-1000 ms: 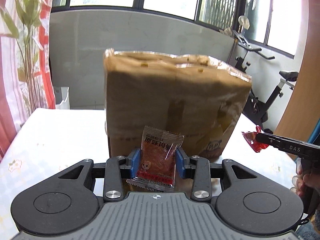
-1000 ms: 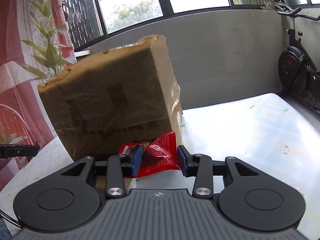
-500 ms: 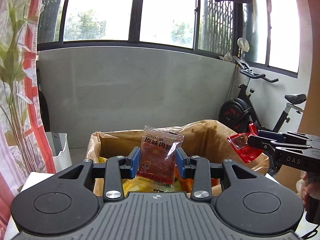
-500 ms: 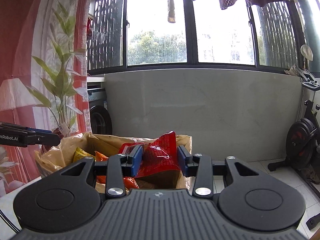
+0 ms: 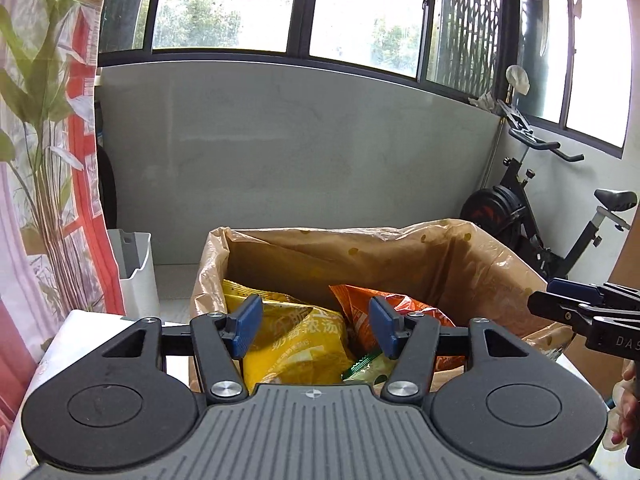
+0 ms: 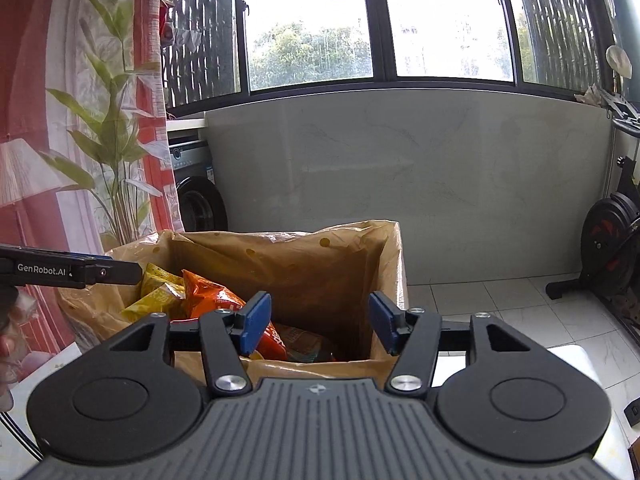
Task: Organize snacks
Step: 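Open both tools over the box to drop the two packets, then grasp the small orange-filled packet with the right tool while the left tool grasps the gold foil packet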
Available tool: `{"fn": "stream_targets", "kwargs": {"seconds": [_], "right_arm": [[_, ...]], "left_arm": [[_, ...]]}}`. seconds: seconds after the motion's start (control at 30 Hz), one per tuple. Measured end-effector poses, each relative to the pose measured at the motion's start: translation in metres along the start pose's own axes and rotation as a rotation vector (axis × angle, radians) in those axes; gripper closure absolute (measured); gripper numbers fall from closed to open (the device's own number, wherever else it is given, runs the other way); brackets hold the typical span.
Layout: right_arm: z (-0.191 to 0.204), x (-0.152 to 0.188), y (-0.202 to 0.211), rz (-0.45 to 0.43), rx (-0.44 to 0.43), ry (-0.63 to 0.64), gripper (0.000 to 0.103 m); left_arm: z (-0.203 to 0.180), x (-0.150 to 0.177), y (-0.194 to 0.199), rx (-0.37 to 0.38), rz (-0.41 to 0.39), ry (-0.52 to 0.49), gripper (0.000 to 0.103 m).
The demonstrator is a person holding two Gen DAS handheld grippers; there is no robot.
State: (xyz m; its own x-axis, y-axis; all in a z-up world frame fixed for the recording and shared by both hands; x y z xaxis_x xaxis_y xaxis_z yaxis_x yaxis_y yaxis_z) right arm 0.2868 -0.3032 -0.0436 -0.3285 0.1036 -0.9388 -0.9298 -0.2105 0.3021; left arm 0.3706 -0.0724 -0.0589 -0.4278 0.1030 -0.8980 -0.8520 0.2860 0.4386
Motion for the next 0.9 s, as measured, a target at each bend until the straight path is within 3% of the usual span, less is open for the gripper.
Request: {"fn": "stream_targets", "kwargs": {"seconds": [0.23, 0.33, 0.47, 0.63, 0.83, 0.9], "right_arm": [[-0.004, 0.024, 0.059, -0.055, -0.08, 0.011, 0.045], [-0.005, 0.048, 0.077, -0.028, -0.09, 0.005, 0.045], [-0.008, 0.093, 0.085, 0.088, -0.088, -0.009, 0.045], [-0.008, 0.153, 0.078, 0.28, -0.078, -0.024, 0.045], [-0.001, 0.196, 0.068, 0.449, -0.096, 0.063, 0.05], [-0.002, 0.202, 0.067, 0.459, -0.098, 0.083, 0.054]], "left_arm": [[0.02, 0.021, 0.053, 0.012, -0.038, 0.018, 0.042], [0.027, 0.036, 0.073, -0.001, -0.044, 0.037, 0.042], [0.032, 0.062, 0.085, -0.03, -0.033, 0.072, 0.042], [0.036, 0.102, 0.081, -0.067, 0.05, 0.105, 0.042], [0.041, 0.133, 0.073, -0.088, 0.135, 0.153, 0.042], [0.044, 0.139, 0.072, -0.093, 0.149, 0.165, 0.042]]}}
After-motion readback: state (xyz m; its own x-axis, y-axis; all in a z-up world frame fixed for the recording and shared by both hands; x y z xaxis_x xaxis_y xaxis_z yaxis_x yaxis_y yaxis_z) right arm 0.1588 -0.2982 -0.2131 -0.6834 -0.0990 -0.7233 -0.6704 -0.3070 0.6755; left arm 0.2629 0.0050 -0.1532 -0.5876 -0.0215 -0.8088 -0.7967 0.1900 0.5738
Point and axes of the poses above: each gripper's, at about its wrist camera, not at the fingertips, and y roughly against the way its jaws point, z to its left, x to its underside, the point moved 2 cm from there along -y, roughly the way its jaws point, and after that the axes turned 5 degrees about -x, right-handed, at the moved point
